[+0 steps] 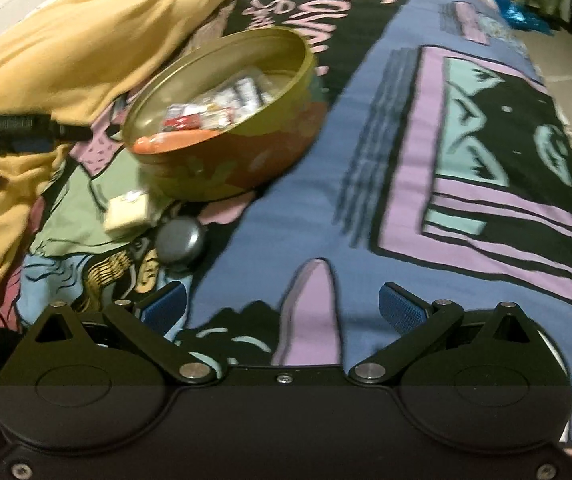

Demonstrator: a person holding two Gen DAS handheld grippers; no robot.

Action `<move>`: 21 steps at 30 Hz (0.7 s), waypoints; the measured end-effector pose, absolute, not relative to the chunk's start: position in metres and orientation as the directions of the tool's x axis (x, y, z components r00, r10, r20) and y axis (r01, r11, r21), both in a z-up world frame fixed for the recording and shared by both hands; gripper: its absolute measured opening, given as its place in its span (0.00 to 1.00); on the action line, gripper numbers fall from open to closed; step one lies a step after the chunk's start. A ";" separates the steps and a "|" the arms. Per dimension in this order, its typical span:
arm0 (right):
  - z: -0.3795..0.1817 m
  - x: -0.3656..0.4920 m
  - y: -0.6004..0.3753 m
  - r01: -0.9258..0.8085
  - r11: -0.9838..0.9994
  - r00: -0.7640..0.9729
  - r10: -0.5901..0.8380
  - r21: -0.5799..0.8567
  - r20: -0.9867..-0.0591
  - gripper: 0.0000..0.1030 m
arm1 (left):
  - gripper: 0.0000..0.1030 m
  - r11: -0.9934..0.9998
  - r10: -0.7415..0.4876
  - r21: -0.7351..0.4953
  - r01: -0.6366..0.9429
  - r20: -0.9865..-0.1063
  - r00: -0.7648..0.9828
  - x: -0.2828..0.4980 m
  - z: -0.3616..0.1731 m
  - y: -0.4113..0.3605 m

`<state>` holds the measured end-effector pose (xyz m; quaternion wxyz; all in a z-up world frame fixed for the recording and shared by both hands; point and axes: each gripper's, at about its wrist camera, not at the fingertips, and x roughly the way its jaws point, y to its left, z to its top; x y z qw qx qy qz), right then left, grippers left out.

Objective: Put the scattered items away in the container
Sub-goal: 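Move the right gripper down to the grey round ball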

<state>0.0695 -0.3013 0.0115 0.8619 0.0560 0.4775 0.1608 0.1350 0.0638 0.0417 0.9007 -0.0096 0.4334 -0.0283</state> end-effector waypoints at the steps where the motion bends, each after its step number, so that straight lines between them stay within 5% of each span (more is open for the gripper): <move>1: 0.009 0.072 -0.294 -0.238 0.940 0.482 0.333 0.244 -0.810 1.00 | 1.00 0.999 -0.051 -0.035 0.038 -0.784 0.618 0.128 0.038 0.069; 9: -0.006 0.091 -0.219 -0.393 0.896 0.404 0.370 0.206 -0.837 0.99 | 1.00 0.998 -0.040 -0.057 -0.011 -0.812 0.582 0.074 0.003 0.104; 21: -0.043 0.144 -0.141 -0.472 0.873 0.299 0.285 0.118 -0.911 0.81 | 1.00 0.994 -0.098 -0.112 0.009 -0.820 0.565 0.049 -0.016 0.099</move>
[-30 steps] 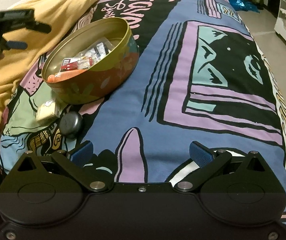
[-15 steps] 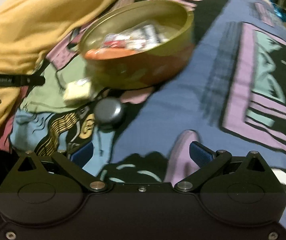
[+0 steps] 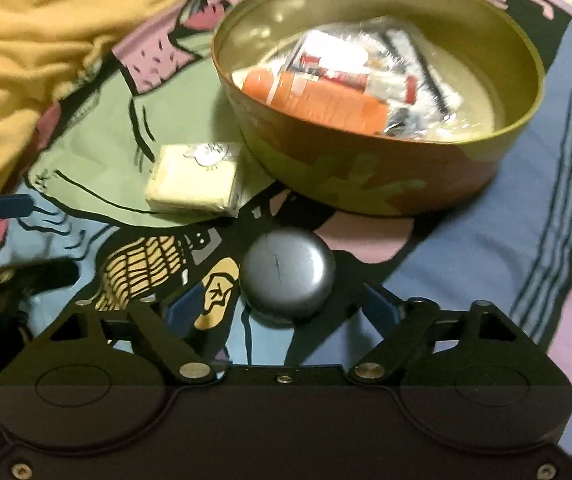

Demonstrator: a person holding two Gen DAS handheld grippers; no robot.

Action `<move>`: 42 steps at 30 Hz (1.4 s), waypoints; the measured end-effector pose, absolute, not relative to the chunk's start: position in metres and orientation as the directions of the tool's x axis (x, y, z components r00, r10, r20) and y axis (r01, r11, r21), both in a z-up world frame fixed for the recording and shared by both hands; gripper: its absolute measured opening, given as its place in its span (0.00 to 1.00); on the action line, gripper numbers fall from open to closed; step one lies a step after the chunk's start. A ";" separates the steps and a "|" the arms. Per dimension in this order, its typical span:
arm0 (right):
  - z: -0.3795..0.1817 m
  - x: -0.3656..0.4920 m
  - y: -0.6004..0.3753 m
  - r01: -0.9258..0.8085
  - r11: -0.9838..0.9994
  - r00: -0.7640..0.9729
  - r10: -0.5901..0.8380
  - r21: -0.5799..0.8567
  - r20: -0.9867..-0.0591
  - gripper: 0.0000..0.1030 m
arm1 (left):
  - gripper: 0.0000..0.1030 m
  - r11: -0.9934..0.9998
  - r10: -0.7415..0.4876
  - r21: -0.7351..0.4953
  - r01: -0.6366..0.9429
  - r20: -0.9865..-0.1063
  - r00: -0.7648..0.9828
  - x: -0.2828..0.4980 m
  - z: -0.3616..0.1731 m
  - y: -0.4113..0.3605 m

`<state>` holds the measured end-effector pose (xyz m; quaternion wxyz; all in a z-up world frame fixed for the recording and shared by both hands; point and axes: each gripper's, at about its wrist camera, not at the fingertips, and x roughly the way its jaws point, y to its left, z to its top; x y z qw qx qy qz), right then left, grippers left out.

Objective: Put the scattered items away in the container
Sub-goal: 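Move the right gripper down to the grey round ball, then close the right gripper on the grey ball, then carry the grey ball with the right gripper over the gold tin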

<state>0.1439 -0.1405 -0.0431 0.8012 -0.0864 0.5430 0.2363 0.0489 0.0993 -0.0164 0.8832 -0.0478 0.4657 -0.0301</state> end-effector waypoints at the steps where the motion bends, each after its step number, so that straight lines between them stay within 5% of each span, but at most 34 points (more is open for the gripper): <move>1: -0.048 0.148 -0.137 -0.469 0.877 0.288 0.265 0.106 -0.920 0.81 | 1.00 0.993 -0.101 -0.116 0.008 -0.820 0.563 0.048 -0.017 0.099; 7: -0.067 0.154 -0.121 -0.485 0.874 0.270 0.189 0.036 -0.944 0.57 | 1.00 0.991 -0.109 -0.134 -0.004 -0.823 0.557 0.044 -0.019 0.099; 42: 0.066 0.086 -0.236 -0.334 0.930 0.404 0.290 0.155 -0.868 0.56 | 1.00 0.985 -0.155 -0.170 0.025 -0.817 0.555 0.028 -0.047 0.092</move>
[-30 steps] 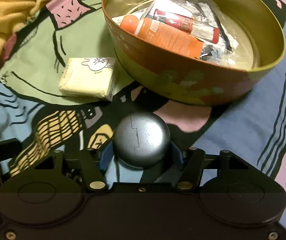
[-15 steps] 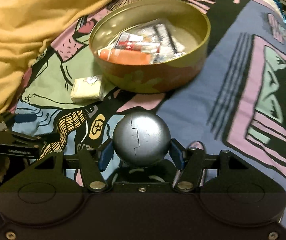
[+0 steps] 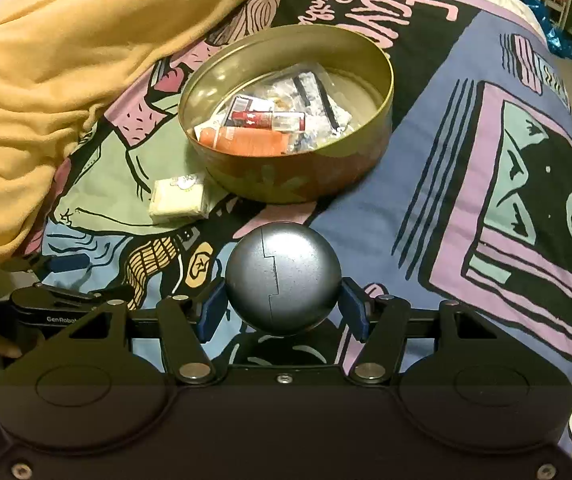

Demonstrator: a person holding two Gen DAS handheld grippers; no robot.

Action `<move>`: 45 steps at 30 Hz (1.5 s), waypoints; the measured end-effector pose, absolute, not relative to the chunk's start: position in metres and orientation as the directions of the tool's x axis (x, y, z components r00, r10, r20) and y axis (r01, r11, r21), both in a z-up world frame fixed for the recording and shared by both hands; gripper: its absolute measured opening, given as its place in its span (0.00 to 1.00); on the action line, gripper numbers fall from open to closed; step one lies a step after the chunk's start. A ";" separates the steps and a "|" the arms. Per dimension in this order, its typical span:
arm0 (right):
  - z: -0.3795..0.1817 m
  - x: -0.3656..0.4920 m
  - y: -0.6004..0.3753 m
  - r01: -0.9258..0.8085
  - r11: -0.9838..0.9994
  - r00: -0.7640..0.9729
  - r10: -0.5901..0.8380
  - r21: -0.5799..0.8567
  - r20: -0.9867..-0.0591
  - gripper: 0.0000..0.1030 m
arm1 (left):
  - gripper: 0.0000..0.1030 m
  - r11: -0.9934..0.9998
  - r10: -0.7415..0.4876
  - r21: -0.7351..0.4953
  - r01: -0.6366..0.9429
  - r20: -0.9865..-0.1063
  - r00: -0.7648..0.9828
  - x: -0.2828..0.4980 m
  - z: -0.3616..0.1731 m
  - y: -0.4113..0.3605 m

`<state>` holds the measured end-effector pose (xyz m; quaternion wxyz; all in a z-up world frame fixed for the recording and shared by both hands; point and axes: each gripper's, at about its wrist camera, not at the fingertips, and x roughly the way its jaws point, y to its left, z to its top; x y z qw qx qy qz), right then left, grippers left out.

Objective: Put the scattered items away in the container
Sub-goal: 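Carry the grey ball with the right gripper over the gold tin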

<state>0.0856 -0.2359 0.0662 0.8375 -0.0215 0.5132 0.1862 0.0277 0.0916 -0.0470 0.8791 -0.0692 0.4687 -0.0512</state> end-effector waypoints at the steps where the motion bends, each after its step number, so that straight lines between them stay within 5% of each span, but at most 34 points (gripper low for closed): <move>1: 0.068 0.086 -0.235 -0.335 0.929 0.406 0.290 0.154 -0.866 0.56 | 1.00 0.985 -0.157 -0.172 0.026 -0.816 0.556 0.028 -0.047 0.092; 45: 0.092 0.179 -0.184 -0.374 0.913 0.452 0.332 0.162 -0.828 0.56 | 1.00 0.973 -0.214 -0.228 0.045 -0.804 0.555 0.027 -0.046 0.092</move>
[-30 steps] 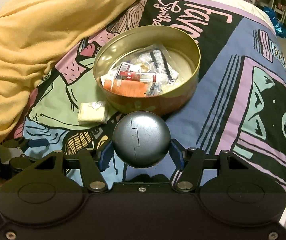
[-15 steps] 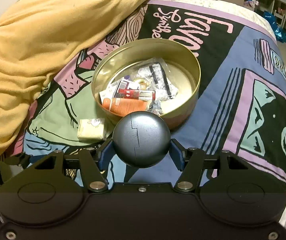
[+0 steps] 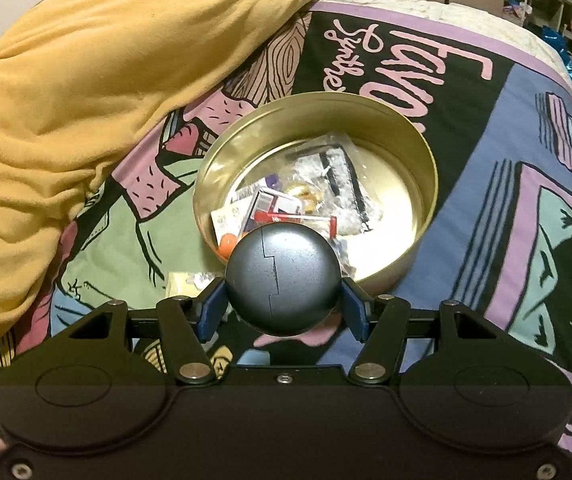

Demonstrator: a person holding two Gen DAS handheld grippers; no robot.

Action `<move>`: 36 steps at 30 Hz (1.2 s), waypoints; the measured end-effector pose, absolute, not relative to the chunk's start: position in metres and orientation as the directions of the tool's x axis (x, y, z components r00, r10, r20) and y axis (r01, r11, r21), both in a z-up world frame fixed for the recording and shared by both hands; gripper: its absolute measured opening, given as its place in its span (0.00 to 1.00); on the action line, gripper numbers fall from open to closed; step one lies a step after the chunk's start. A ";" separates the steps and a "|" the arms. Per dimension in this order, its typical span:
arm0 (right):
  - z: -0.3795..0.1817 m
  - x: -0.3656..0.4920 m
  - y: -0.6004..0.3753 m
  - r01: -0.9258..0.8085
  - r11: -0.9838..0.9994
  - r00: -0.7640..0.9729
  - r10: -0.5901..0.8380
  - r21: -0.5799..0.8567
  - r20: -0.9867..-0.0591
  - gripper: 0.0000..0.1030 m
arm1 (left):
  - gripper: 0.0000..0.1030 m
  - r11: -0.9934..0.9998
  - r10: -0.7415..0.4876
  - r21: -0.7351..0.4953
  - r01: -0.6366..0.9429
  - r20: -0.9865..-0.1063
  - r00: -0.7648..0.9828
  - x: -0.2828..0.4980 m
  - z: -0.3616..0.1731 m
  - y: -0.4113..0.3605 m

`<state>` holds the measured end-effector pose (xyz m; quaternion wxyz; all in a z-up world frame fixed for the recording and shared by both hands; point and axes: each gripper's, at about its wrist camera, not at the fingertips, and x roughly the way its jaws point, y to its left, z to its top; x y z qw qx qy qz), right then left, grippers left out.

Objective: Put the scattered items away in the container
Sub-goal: 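Carry the grey ball with the right gripper over the gold tin, then open the right gripper to drop the grey ball into the tin, then move the left gripper down to the yellow AVADEN soap bar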

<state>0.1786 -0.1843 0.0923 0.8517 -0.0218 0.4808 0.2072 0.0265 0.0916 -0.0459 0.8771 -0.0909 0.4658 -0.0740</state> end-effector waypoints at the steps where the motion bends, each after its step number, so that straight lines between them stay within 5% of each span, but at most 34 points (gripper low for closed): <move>1: 0.091 0.183 -0.180 -0.376 0.913 0.450 0.331 0.160 -0.830 0.56 | 1.00 0.972 -0.215 -0.229 0.045 -0.804 0.555 0.026 -0.046 0.092; 13: 0.077 0.224 -0.154 -0.351 0.917 0.460 0.346 0.191 -0.818 0.58 | 1.00 0.977 -0.203 -0.209 0.052 -0.812 0.547 0.026 -0.046 0.088; 15: 0.074 0.229 -0.156 -0.324 0.924 0.475 0.346 0.204 -0.809 0.76 | 1.00 0.978 -0.198 -0.202 0.052 -0.816 0.543 0.026 -0.047 0.087; 16: 0.074 0.229 -0.158 -0.298 0.934 0.489 0.324 0.194 -0.810 0.92 | 1.00 0.979 -0.195 -0.199 0.051 -0.817 0.543 0.025 -0.047 0.086; 17: 0.076 0.226 -0.163 -0.273 0.944 0.516 0.306 0.185 -0.800 0.96 | 1.00 0.979 -0.192 -0.196 0.050 -0.818 0.542 0.025 -0.047 0.086; 24: 0.079 0.181 -0.219 -0.275 0.934 0.557 0.348 0.228 -0.754 0.96 | 1.00 0.983 -0.174 -0.177 0.045 -0.834 0.524 0.028 -0.050 0.083; 36: 0.025 0.070 -0.329 -0.089 0.978 0.602 0.202 0.187 -0.772 0.98 | 1.00 0.976 -0.140 -0.209 -0.056 -0.810 0.570 0.065 -0.042 0.052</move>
